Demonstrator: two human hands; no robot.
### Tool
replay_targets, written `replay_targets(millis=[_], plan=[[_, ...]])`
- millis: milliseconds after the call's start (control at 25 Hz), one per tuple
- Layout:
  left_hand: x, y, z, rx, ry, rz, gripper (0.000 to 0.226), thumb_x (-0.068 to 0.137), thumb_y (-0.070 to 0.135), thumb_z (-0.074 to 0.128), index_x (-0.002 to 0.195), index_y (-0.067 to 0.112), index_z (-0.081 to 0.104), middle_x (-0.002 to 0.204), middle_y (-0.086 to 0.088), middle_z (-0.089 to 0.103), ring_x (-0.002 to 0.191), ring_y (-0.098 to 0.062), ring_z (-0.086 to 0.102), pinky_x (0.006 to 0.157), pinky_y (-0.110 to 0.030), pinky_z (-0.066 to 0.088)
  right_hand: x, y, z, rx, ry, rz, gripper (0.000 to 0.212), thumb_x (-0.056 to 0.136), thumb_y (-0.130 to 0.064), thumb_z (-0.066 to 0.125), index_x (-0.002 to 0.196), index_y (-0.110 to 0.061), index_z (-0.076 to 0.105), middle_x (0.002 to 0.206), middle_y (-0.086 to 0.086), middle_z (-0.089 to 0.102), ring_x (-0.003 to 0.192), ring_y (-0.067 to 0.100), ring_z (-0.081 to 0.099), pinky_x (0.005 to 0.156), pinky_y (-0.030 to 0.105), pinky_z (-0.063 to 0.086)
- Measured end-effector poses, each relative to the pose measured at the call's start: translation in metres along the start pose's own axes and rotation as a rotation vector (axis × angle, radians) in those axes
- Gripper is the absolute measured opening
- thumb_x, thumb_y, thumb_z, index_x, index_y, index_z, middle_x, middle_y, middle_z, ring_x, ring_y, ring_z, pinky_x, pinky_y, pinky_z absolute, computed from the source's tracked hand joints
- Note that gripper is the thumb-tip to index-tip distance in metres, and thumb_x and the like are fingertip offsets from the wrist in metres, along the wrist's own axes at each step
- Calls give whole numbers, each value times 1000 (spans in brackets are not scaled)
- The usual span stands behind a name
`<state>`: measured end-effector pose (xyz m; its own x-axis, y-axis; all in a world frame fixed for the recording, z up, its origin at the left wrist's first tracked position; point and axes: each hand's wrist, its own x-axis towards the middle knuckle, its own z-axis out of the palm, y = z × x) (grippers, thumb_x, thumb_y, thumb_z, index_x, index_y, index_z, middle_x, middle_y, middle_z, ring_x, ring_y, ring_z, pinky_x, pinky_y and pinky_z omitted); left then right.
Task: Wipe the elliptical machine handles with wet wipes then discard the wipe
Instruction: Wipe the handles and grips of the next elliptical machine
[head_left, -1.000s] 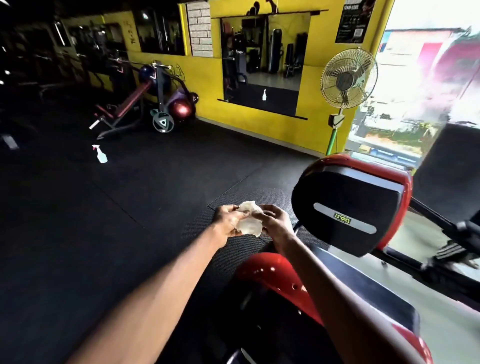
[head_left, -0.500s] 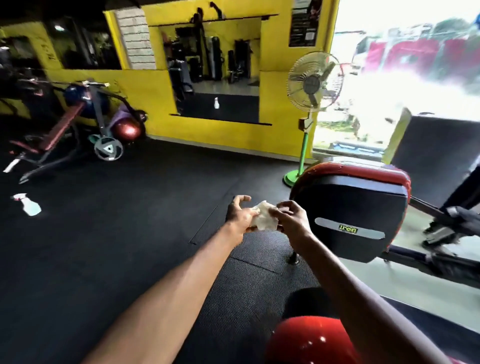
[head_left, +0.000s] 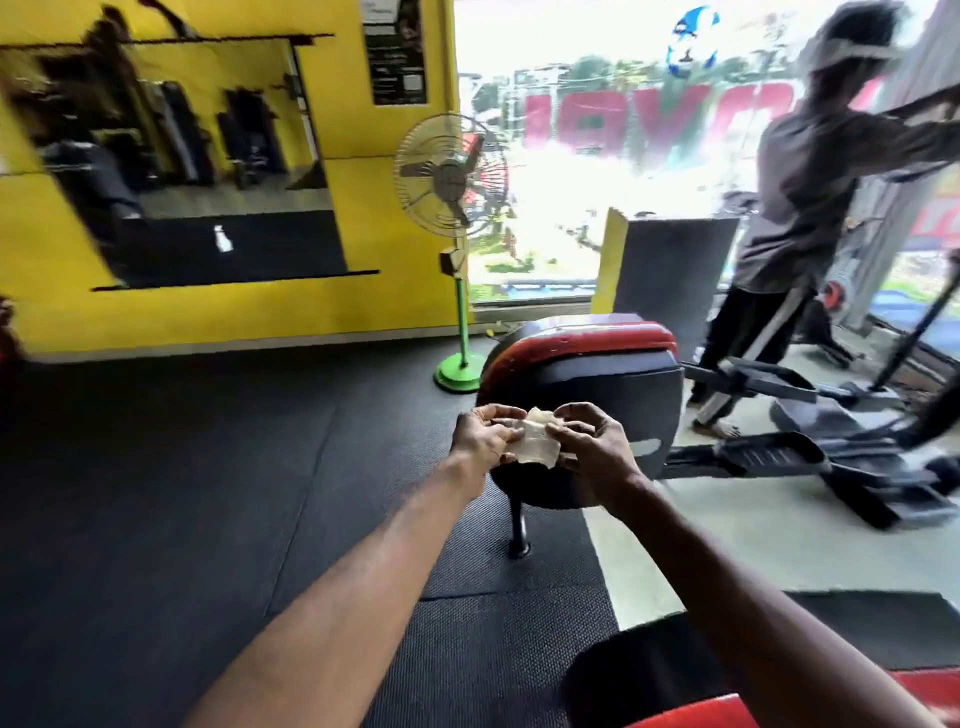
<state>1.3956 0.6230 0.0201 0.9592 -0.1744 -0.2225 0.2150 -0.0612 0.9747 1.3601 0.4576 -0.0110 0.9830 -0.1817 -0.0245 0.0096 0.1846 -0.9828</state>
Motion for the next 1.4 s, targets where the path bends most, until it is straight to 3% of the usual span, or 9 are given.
replay_targets(millis=[120, 280, 400, 520, 720, 880, 1000, 1160, 1400], plan=[[80, 8, 25, 43, -136, 40, 30, 87, -16, 65, 101, 9, 72, 81, 0, 69, 69, -12, 62, 53, -19, 50, 56, 6, -33, -59, 39, -71, 30, 88, 4, 72, 115, -7, 65, 94, 10, 73, 78, 17, 70, 63, 28, 58], [182, 29, 71, 194, -265, 105, 36, 83, -21, 59, 103, 3, 76, 85, -10, 73, 70, -18, 65, 58, -18, 52, 138, -1, -78, -214, 175, -139, 19, 88, 0, 75, 106, -5, 74, 93, 10, 76, 80, 19, 68, 68, 26, 56], [252, 53, 120, 369, -370, 205, 27, 83, -8, 72, 104, 7, 80, 92, -9, 78, 83, -19, 69, 78, -23, 53, 183, -21, -112, -300, 328, -157, 16, 90, -4, 76, 106, -6, 75, 92, 2, 78, 81, 10, 69, 72, 20, 55], [304, 78, 181, 526, -495, 313, 10, 86, 12, 79, 93, 18, 83, 85, 1, 79, 76, -10, 68, 66, -9, 49, 215, -45, -155, -434, 508, -154, 8, 92, -7, 74, 100, -8, 77, 84, 0, 75, 71, 4, 66, 64, 14, 51], [361, 108, 299, 460, -837, 383, 10, 91, 5, 72, 89, 14, 76, 77, -1, 70, 66, -6, 60, 67, -22, 47, 248, -72, -247, -463, 856, -115, 12, 89, -16, 80, 81, -21, 74, 78, -3, 73, 76, 15, 66, 67, 28, 52], [388, 134, 404, 343, -1028, 274, 12, 92, 8, 71, 83, 15, 73, 76, -5, 70, 68, -17, 64, 66, -30, 55, 265, -103, -316, -487, 1240, -155, 23, 81, -28, 87, 74, -20, 66, 66, -8, 62, 63, 12, 55, 59, 26, 49], [388, 157, 478, 280, -1168, 212, 19, 95, 7, 67, 78, 16, 67, 72, -5, 68, 67, -20, 63, 63, -30, 54, 269, -129, -365, -338, 1308, -142, 28, 81, -40, 84, 83, -15, 74, 77, 2, 74, 72, 21, 71, 65, 38, 61], [368, 188, 572, 251, -1354, 202, 16, 97, 6, 60, 90, 14, 72, 79, -7, 70, 71, -19, 67, 72, -32, 54, 260, -167, -424, -285, 1374, -235, 40, 80, -40, 88, 103, -10, 75, 97, 9, 80, 88, 23, 76, 68, 31, 60], [331, 218, 734, 205, -1454, 400, 5, 78, 17, 68, 78, 20, 72, 78, -9, 67, 74, -24, 61, 61, -28, 50, 238, -223, -566, -483, 1666, -322, 17, 83, -33, 86, 79, -24, 73, 78, -2, 77, 72, 21, 76, 68, 39, 64]])
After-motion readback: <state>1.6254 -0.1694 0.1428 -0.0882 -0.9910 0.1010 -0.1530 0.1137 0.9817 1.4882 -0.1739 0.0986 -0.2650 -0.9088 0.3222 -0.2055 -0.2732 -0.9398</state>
